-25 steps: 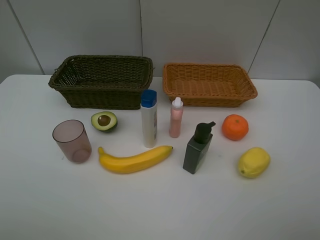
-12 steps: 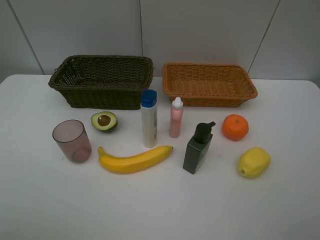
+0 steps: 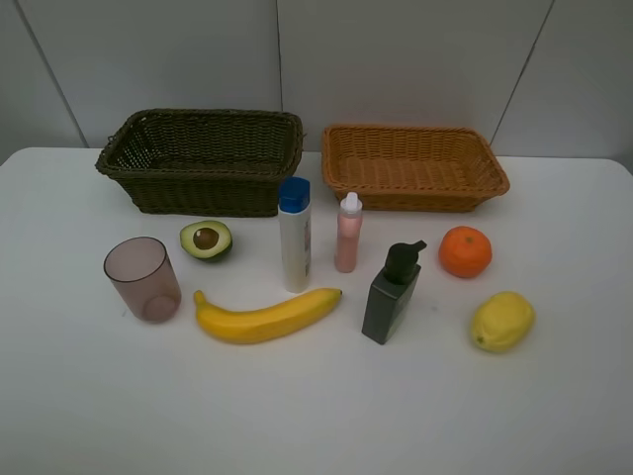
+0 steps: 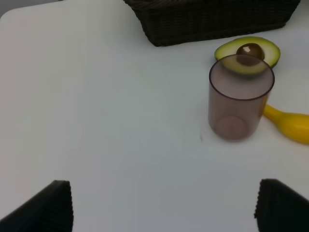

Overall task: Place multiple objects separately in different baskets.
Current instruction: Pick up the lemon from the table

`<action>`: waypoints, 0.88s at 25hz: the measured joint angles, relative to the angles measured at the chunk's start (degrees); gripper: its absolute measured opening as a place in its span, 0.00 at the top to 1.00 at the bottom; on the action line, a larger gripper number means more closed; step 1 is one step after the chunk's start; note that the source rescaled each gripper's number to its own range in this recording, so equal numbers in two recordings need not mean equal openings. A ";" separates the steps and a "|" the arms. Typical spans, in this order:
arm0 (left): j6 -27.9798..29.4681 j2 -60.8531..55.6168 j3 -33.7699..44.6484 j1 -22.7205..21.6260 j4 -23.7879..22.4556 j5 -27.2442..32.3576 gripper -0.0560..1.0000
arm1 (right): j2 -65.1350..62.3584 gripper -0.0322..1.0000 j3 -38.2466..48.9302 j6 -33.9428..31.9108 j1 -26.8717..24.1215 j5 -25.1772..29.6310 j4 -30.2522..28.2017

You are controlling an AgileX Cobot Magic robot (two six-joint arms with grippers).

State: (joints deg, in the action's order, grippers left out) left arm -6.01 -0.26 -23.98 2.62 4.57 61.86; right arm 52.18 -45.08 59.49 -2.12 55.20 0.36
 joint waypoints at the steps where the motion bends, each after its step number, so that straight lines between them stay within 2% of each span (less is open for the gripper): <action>1: 0.00 0.00 0.00 0.00 0.00 0.00 0.00 | 1.49 0.00 0.00 1.86 0.00 -0.51 0.00; 11: 0.00 0.00 0.00 0.00 0.00 0.00 0.00 | 16.08 0.00 -0.05 15.90 0.34 -3.56 -1.13; 22: 0.00 0.00 0.00 0.00 0.00 0.00 0.00 | 26.62 0.00 -0.05 17.85 9.29 -6.83 -2.47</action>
State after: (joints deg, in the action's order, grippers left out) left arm -6.01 -0.26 -23.98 2.62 4.57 61.86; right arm 78.80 -45.13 77.34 7.16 48.36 -2.11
